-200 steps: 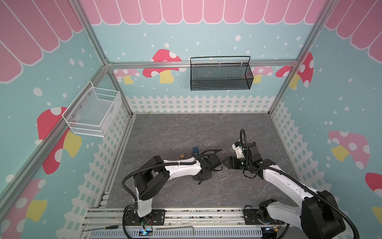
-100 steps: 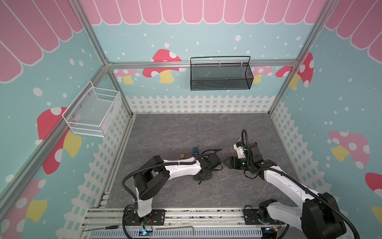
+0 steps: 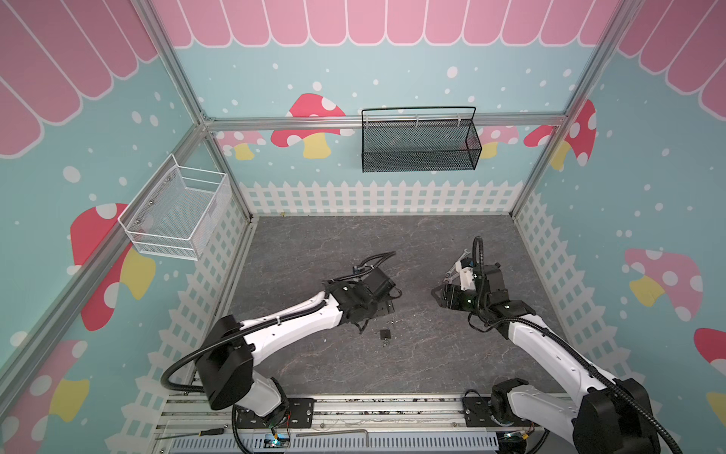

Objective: Unlock with the key

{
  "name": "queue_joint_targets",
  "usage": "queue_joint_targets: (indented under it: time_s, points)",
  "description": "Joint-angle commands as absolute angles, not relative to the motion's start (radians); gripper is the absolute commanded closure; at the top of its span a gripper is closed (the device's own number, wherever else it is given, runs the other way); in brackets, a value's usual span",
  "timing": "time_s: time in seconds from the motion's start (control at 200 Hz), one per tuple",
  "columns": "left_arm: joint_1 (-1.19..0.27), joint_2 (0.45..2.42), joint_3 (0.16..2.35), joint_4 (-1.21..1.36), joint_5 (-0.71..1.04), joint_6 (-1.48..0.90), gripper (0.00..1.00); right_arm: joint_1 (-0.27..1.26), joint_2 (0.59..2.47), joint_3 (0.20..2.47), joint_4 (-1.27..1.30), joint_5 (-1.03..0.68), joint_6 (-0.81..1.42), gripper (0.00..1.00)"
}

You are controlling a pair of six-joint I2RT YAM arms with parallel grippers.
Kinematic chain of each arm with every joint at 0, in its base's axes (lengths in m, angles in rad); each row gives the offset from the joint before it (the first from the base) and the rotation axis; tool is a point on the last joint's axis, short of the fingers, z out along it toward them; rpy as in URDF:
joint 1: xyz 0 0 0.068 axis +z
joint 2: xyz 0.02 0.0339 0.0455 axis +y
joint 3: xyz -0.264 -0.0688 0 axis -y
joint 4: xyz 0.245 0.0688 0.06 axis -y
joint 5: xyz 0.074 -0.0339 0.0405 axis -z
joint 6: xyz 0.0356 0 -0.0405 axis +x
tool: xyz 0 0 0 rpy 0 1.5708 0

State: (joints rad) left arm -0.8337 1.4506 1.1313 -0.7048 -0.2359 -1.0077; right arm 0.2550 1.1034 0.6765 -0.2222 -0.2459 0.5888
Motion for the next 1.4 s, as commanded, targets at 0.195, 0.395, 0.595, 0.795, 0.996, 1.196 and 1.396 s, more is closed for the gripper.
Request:
queue_joint_targets:
  time_s: [0.195,0.395,0.595,0.795,0.996,1.196,1.396]
  points:
    - [-0.479,1.166,0.897,-0.507,-0.667,-0.613,0.0,0.141,1.143,0.674,0.019,0.116,0.553,0.02]
    - [-0.204,1.186,0.683,-0.021,-0.782,-0.282,0.0,0.059,1.282,0.615,0.284,0.33,0.419,0.02]
    - [-0.144,1.368,0.517,0.492,-0.621,-0.115,0.0,0.021,1.414,0.561,0.564,0.424,0.232,0.02]
    - [-0.152,1.503,0.438,0.811,-0.469,0.008,0.01,0.002,1.469,0.424,0.876,0.268,0.086,0.02]
    - [-0.097,1.552,0.312,1.084,-0.199,0.029,0.0,0.002,1.531,0.179,1.365,0.008,-0.036,0.02]
    - [-0.026,1.547,0.399,0.882,-0.183,-0.055,0.0,-0.02,1.524,0.222,1.27,-0.002,-0.009,0.02]
    - [-0.037,1.528,0.401,0.85,-0.197,-0.057,0.0,-0.018,1.518,0.217,1.272,0.0,-0.012,0.02]
